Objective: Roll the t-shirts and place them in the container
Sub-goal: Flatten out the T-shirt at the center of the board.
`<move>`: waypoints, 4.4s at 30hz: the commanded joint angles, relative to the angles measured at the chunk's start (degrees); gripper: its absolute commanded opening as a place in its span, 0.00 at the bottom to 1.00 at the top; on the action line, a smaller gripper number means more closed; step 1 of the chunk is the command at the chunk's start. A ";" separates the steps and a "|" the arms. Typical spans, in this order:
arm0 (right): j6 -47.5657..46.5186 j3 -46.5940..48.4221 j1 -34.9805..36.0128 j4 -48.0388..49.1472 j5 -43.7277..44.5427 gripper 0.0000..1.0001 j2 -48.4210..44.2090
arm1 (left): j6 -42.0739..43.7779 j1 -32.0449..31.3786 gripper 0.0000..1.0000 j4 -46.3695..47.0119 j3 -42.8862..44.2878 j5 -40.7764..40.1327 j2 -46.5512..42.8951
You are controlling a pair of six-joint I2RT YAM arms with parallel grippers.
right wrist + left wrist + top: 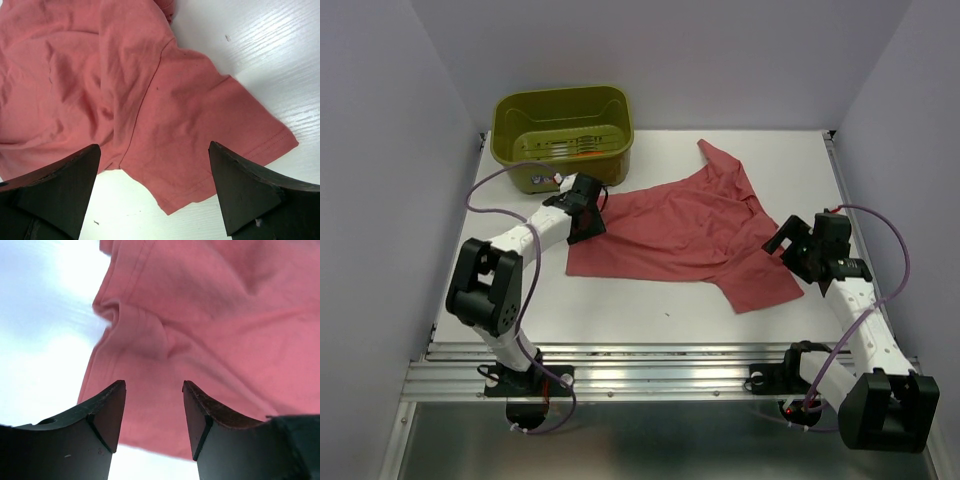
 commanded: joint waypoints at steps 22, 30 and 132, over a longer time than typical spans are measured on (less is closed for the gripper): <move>-3.18 2.02 -0.30 1.81 -0.37 0.96 0.94 | -17.53 2.02 0.71 -3.33 -20.28 -1.34 -16.68; -2.82 1.58 -0.30 1.02 -0.02 0.96 -0.47 | -17.53 2.28 0.68 1.85 -20.11 -2.31 -11.32; 13.18 -7.40 -0.30 9.82 11.39 0.01 4.56 | -2.51 4.75 0.00 -2.09 -10.36 0.15 -27.31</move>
